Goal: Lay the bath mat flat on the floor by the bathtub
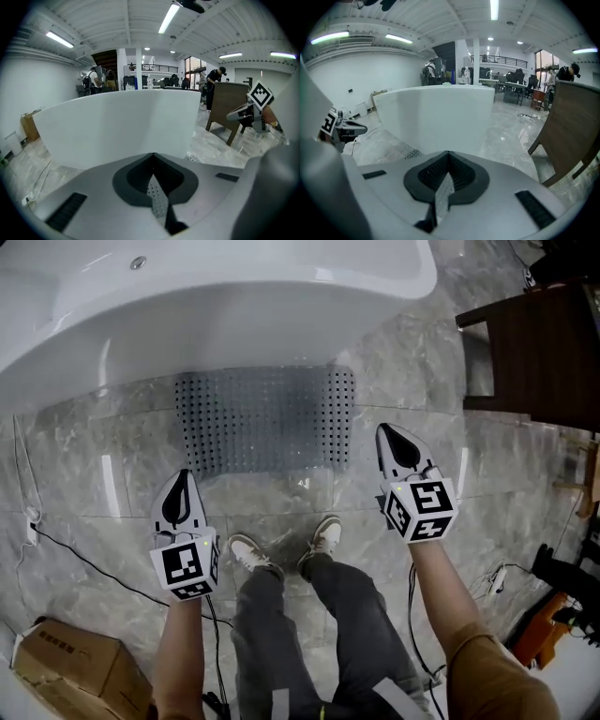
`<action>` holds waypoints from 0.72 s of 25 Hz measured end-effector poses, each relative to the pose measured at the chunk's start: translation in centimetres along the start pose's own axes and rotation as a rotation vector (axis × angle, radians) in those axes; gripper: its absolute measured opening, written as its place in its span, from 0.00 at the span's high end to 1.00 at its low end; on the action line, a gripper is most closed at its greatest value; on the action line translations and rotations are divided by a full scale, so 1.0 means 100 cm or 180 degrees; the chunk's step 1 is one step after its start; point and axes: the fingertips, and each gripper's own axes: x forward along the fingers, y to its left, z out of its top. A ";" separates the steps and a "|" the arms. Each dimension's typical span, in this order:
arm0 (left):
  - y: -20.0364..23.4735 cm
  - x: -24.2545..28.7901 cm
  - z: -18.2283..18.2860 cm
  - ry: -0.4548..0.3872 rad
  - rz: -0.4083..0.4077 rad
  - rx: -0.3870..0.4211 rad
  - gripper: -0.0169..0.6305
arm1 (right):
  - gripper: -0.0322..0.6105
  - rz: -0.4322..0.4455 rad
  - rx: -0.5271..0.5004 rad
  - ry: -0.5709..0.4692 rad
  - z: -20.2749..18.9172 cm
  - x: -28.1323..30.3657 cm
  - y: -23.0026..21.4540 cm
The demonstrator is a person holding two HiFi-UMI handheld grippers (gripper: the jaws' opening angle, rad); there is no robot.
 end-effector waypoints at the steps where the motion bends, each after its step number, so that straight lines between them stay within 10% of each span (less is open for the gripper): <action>1: 0.000 -0.007 0.013 -0.0049 0.0031 0.0020 0.97 | 0.95 -0.0009 0.0029 -0.0029 0.010 -0.006 -0.002; 11: -0.030 -0.076 0.130 -0.0222 0.0010 0.0286 0.97 | 0.95 0.0071 0.0358 -0.0260 0.120 -0.087 0.007; 18: -0.039 -0.128 0.220 -0.0437 -0.0118 0.0253 0.97 | 0.94 0.0023 0.0032 -0.0458 0.207 -0.155 -0.001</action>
